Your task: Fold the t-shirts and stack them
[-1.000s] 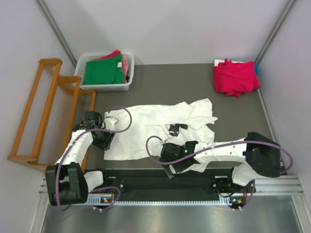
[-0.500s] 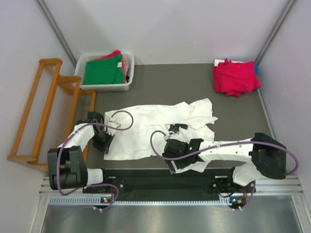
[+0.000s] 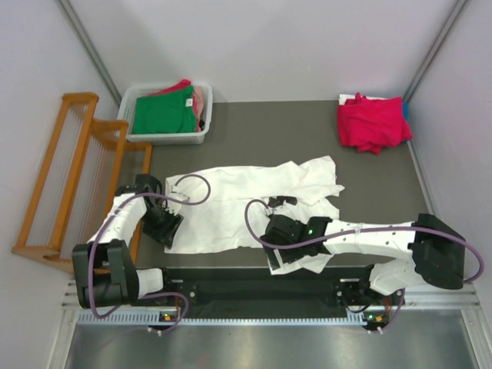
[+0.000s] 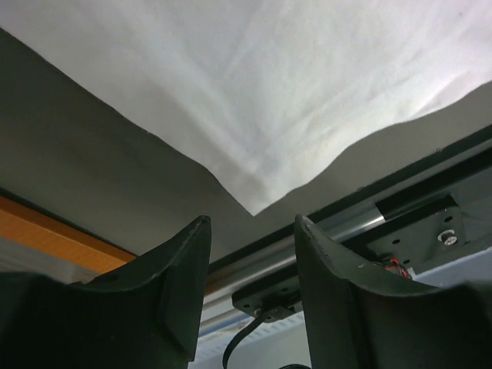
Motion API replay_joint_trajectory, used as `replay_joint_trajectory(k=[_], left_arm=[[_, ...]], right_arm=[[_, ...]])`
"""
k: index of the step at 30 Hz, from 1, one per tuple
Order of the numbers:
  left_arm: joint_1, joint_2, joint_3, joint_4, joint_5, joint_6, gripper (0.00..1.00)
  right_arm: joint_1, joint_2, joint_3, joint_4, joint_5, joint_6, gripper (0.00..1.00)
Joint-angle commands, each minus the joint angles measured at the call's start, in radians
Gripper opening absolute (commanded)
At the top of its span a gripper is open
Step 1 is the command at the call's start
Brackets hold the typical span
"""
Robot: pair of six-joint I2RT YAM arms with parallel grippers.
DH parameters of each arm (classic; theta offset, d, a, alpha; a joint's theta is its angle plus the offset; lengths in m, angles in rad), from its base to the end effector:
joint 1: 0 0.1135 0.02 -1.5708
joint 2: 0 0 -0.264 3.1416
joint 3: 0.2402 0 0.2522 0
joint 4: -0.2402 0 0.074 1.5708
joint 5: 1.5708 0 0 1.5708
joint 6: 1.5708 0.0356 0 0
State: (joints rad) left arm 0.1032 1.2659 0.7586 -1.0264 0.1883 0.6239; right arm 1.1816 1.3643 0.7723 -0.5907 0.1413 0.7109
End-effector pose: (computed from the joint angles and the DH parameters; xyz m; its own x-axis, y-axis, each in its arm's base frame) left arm 0.1877 0.0127 0.1899 -0.8618 0.4877 -0.1394 0.5042 0.8537 -0.1302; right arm 0.0972 0.2238 0.1839 -0.8507 -0.3716 -0.3718 -0.4496 0.8809 0.1481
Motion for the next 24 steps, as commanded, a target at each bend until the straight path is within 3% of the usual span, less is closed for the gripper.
replay_joint_trajectory(k=[1, 6, 24], left_arm=[[0.004, -0.013, 0.022, -0.095, -0.03, 0.059, 0.53], [0.004, -0.008, -0.016, -0.055, -0.047, 0.053, 0.47], [0.004, 0.093, -0.065, 0.065, 0.017, 0.054, 0.42]], right_arm=[[-0.014, -0.031, -0.01, 0.026, 0.021, 0.007, 0.89], [-0.03, -0.048, -0.022, 0.028, 0.012, 0.002, 0.88], [-0.03, 0.067, 0.03, 0.009, -0.06, -0.037, 0.87]])
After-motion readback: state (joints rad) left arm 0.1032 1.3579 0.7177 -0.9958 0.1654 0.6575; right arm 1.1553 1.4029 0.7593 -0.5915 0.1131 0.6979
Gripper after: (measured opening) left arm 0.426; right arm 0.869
